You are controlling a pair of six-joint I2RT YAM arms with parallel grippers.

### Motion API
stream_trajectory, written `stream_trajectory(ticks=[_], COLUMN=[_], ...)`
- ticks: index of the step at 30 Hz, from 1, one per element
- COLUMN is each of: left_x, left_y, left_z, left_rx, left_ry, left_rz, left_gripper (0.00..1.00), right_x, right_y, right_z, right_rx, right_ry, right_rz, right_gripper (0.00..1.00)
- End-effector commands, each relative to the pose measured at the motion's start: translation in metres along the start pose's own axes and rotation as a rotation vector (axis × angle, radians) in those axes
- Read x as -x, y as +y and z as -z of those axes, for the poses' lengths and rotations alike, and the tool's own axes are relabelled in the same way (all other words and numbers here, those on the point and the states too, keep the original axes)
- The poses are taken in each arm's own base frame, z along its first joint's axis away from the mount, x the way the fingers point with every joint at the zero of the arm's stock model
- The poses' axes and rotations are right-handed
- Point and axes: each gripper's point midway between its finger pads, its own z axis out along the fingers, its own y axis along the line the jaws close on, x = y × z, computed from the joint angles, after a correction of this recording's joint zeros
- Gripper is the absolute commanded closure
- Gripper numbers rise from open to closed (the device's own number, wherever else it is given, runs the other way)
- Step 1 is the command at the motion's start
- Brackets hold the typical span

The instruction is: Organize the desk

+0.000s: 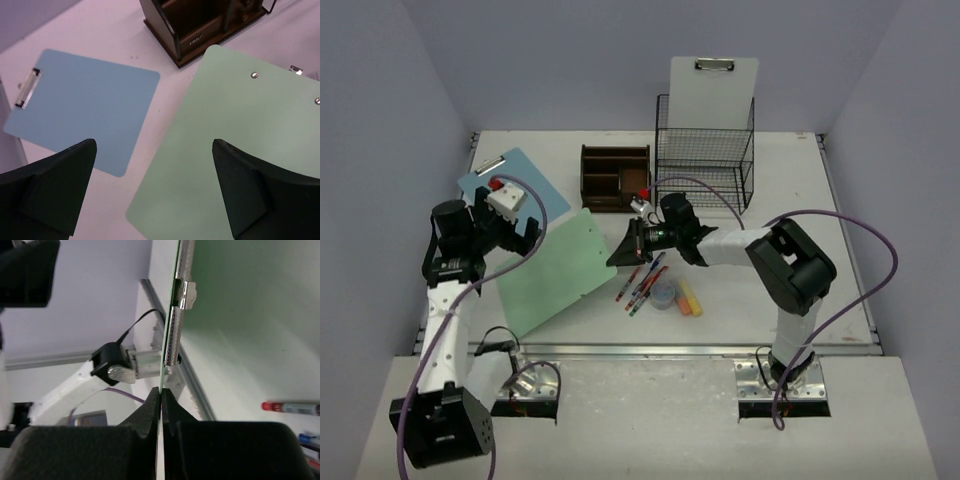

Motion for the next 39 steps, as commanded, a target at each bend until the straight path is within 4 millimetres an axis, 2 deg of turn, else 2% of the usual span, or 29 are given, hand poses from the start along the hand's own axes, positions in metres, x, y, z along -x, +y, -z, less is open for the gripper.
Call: stream_trajectory(ticks=[1,7,9,11,15,19,28,30,36,39], left_x=[0.033,0.049,0.055,0.061,0.056,0.054,0.047,0.044,0.045,0.042], left_y=[-0.016,-0.034,-0.041,-0.05,-0.068,-0.104,-0.133,-0.135,-0.119,-0.12], left_z=[0.021,0.037,0.042,0.045,0.046,0.046,0.031,0.026,0.016,0.013], left_rx=[0.003,-0.013,-0.031,-0.059,-0.142,-0.287,-0.341,-0.331,-0.217,-0.191], left_ry=[-0.121,-0.15,-0.164,-0.177,-0.122,-0.047,0.092,0.116,0.136,0.143], left_rz=[-0.209,-0.289,-0.279,-0.275,-0.216,-0.196,-0.29,-0.303,-0.374,-0.401], left_gripper=[0.0,0.01,0.02,0.03,0.05,0.09,0.16,0.17,0.19,0.2], right_x=[0.015,0.041,0.046,0.049,0.055,0.058,0.063,0.062,0.066,0.067], right_y=[0.037,0.073,0.079,0.081,0.081,0.082,0.081,0.078,0.078,0.078], right_z=[0.009,0.01,0.01,0.009,0.007,0.006,0.004,0.004,0.001,0.001], right_rx=[0.079,0.129,0.13,0.125,0.116,0.112,0.101,0.085,0.086,0.092], right_ry=[-0.052,-0.112,-0.124,-0.129,-0.144,-0.15,-0.161,-0.158,-0.164,-0.17], right_rz=[-0.063,-0.113,-0.135,-0.156,-0.197,-0.234,-0.281,-0.29,-0.329,-0.353], right_gripper=[1.0,1.0,1.0,1.0,1.0,1.0,1.0,1.0,1.0,1.0])
